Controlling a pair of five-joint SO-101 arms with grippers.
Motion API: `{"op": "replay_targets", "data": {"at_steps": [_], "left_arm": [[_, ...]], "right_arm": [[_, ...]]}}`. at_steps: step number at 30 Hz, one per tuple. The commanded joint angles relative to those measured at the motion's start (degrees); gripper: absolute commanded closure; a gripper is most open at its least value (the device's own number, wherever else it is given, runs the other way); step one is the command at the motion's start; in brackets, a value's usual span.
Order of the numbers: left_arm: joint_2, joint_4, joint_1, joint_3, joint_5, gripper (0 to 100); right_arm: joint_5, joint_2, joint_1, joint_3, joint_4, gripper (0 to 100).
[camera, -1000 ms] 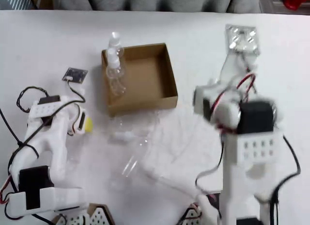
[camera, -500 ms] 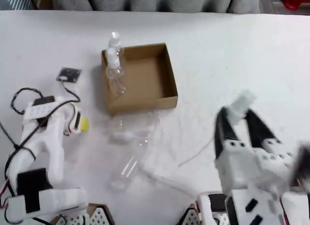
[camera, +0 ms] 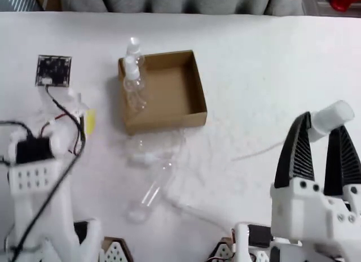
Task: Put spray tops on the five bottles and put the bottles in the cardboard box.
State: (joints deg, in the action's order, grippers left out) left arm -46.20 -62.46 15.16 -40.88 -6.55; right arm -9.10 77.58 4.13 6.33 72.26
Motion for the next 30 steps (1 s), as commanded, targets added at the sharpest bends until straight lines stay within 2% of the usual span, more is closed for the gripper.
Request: {"op": "replay_targets", "data": {"at_steps": [1, 7, 11, 16, 19, 21, 23, 28, 30], "left_arm": [[-10.9, -0.5, -4.3, 2.7, 5.7, 98], [-20.7, -0.5, -14.7, 1.8, 8.6, 98], [-26.2, 0.2, -24.2, -4.0, 8.4, 98], [-36.5, 6.1, -33.1, -14.2, 8.4, 98], [-44.6, 7.7, -35.6, -19.6, 7.6, 98], [-49.5, 7.6, -36.3, -21.9, 4.0, 98], [-53.6, 7.6, -36.4, -23.9, 1.4, 98], [-58.7, 8.4, -36.4, -27.3, 1.1, 98], [-58.6, 11.0, -36.4, -28.3, 1.1, 98]], "right_arm": [[-4.2, 0.4, 0.8, -0.3, -1.2, 98.2], [-5.3, 1.8, 0.7, -0.3, -1.3, 98.2], [-5.3, 2.2, 0.5, -0.3, -1.3, 98.2], [-5.3, 2.3, 0.5, -0.3, -6.4, 98.2], [-5.3, 1.8, 0.5, -0.2, -11.7, 98.2], [-5.3, 1.7, 0.5, 1.1, -15.5, 98.2], [-5.3, 2.1, 0.5, 4.0, -21.5, 98.2], [-5.3, 1.7, 0.5, 11.5, -39.6, 98.2], [-5.1, 1.6, -2.0, 14.0, -46.4, 98.2]]}}
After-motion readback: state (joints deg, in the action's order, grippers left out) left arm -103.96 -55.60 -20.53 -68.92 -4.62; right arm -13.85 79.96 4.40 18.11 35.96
